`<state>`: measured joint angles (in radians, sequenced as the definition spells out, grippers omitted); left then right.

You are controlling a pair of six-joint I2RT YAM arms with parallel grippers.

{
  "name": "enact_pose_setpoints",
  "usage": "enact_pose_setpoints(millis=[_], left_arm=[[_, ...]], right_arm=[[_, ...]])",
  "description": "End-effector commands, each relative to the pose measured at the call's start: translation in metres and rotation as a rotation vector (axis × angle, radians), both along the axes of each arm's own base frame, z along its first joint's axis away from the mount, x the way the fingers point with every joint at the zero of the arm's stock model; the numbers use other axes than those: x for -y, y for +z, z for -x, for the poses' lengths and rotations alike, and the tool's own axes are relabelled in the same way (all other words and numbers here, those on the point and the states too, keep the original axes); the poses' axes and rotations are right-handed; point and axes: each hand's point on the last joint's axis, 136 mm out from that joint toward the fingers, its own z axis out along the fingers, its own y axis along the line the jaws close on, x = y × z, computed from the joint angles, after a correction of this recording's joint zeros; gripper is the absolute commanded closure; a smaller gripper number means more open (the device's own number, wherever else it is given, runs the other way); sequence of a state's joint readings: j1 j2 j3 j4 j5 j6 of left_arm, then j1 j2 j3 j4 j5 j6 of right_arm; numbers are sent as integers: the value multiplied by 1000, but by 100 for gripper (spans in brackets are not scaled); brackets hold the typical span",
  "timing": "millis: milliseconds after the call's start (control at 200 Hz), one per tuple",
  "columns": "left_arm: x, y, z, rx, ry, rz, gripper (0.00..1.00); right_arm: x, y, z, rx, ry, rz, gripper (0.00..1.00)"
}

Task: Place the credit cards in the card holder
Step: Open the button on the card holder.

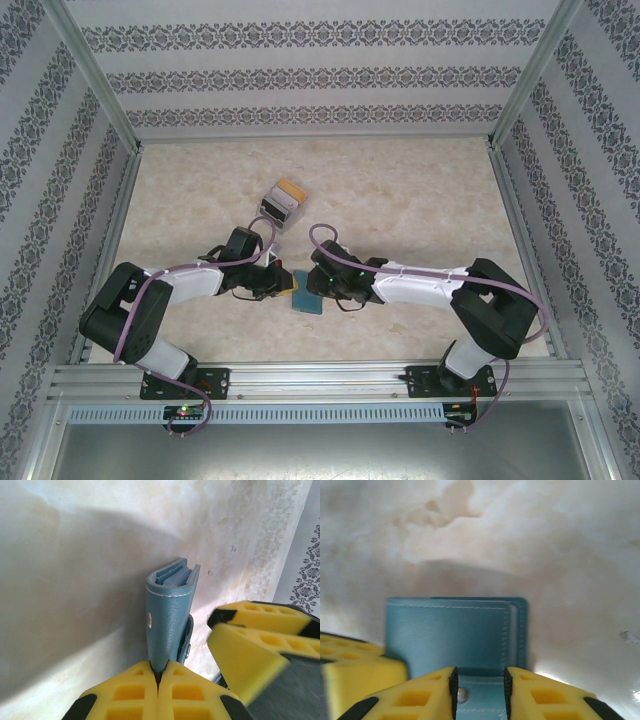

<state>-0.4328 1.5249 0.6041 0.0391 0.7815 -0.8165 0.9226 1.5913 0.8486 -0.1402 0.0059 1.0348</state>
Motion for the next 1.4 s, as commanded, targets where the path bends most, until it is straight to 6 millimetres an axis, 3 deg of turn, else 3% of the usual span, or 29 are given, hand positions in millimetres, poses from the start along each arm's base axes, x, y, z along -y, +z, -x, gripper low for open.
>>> enact_pose_setpoints(millis=[0, 110, 365, 540, 659, 724, 849, 1049, 1209, 1399], left_arm=[[6, 10, -3, 45, -8, 30, 100], [7, 13, -5, 49, -7, 33, 100], [7, 18, -4, 61, -5, 41, 100], [6, 20, -4, 67, -1, 36, 100], [0, 18, -1, 68, 8, -2, 100], [-4, 14, 0, 59, 4, -39, 100], [-11, 8, 2, 50, 15, -82, 100], [-12, 3, 2, 38, 37, -80, 100], [-13, 1, 5, 28, 28, -92, 100], [-13, -2, 8, 19, 18, -94, 100]], right_arm=[[-5, 12, 0, 46, 50, 24, 65], [-13, 4, 3, 13, 79, 42, 64], [-5, -39, 20, -90, 90, 161, 64], [8, -52, 26, -104, 112, 323, 61], [29, -47, 25, -77, 94, 463, 71], [39, -46, 25, -65, 80, 483, 82], [56, -42, 28, -47, 55, 490, 93], [74, -38, 31, -48, 31, 486, 93], [87, -37, 31, -41, 15, 508, 84], [82, -43, 33, -64, 44, 512, 80]])
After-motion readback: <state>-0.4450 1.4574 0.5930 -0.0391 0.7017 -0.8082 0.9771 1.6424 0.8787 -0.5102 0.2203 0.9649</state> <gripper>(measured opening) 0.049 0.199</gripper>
